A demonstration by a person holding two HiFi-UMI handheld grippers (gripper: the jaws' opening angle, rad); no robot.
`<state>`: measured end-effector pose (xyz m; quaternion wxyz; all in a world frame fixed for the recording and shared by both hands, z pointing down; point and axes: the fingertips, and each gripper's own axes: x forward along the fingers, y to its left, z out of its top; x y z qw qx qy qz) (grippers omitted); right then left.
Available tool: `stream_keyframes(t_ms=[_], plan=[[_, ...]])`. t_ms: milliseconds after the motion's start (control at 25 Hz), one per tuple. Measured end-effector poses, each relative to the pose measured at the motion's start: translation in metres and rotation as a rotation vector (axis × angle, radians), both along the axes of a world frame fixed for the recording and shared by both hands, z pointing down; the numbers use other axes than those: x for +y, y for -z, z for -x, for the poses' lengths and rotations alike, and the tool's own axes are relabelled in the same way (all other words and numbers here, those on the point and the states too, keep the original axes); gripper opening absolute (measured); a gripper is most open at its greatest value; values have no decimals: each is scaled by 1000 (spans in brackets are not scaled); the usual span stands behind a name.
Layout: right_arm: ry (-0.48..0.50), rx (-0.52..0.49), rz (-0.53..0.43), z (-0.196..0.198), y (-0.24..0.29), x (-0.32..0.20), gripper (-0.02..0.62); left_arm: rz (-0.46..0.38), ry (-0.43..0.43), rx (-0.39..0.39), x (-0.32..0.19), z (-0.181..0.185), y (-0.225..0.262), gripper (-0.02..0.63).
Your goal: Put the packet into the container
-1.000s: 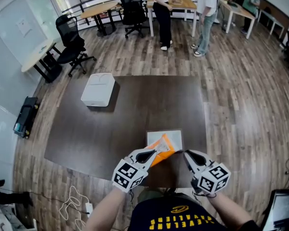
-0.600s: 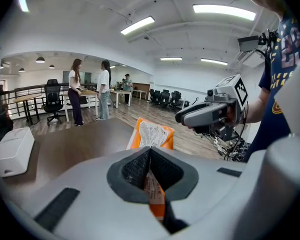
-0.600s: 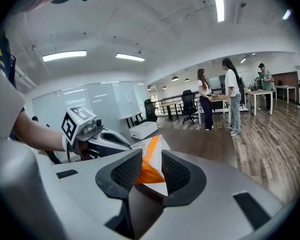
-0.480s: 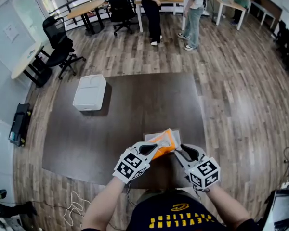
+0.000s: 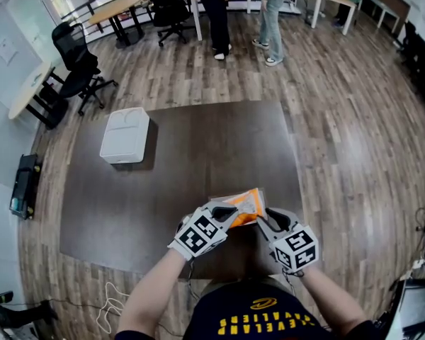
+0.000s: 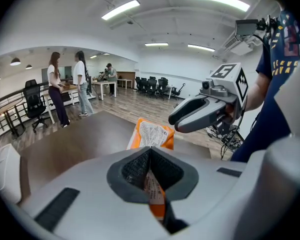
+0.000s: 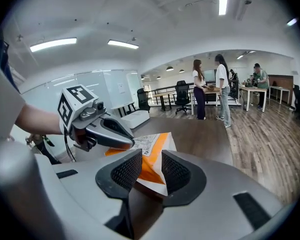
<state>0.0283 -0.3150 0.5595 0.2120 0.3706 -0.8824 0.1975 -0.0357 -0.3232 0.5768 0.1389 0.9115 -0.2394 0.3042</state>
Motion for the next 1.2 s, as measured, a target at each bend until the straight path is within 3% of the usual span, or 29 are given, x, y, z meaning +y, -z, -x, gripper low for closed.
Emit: stream_keyframes(t_ms=[200, 560, 1200], plan=[[-13, 49, 35, 0, -21, -9, 109, 26, -52, -37, -9, 1, -12, 0], [-31, 42, 89, -1, -39, -15, 109, 71, -118, -89, -10, -9, -39, 0], [-45, 27, 134, 0, -53, -18, 108, 136, -142, -111, -11, -14, -77, 0]])
